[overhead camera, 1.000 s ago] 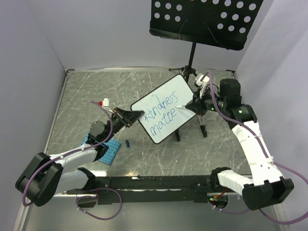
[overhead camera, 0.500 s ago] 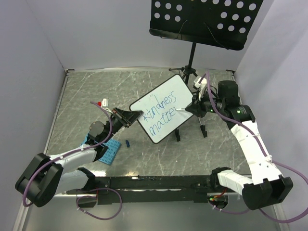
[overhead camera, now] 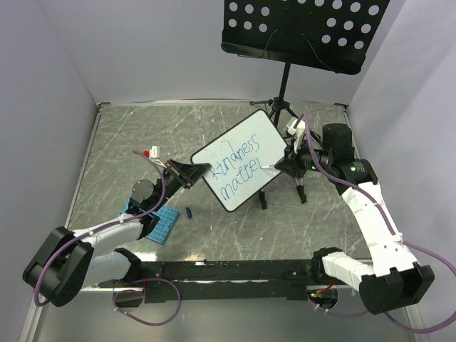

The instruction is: Write a sentence on the whiteboard

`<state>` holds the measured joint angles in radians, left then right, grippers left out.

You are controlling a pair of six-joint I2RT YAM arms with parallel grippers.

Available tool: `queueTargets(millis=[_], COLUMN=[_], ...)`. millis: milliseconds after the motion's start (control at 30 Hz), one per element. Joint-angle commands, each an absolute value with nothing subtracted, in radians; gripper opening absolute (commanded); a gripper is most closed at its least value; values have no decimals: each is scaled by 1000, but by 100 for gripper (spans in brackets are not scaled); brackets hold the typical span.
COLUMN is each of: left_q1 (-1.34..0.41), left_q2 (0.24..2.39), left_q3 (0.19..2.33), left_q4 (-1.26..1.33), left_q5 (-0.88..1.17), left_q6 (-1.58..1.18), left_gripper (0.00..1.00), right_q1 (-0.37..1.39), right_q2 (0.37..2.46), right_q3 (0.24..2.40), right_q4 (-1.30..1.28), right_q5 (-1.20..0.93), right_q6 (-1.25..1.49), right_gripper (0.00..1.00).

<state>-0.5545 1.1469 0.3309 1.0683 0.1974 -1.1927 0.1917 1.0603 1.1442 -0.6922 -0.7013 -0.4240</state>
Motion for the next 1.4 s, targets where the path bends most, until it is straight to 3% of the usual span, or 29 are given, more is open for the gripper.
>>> queueTargets(millis=[0,667,1067,1367], left_q1=[-554,-552,-552,-554], left_q2=[1097,1098,1097,1108], left_q3=[374,354,357,362], left_q4=[1236,1255,1253,1264], left_q5=[215,212,219,222], left_q6=[-1235,-1241,-1241,-1243], left_gripper=[1,1,1,1], right_q1=[184,126,112,110], right_q2=[1098,1108,1124,1151], right_q3=[1206,1273,1246,1233], right_q4=[-643,-594,-568,-595], right_q5=[-712,-752,-670,-768], right_q6=[-402,-347,-360,-385], right_gripper=[0,0,0,0])
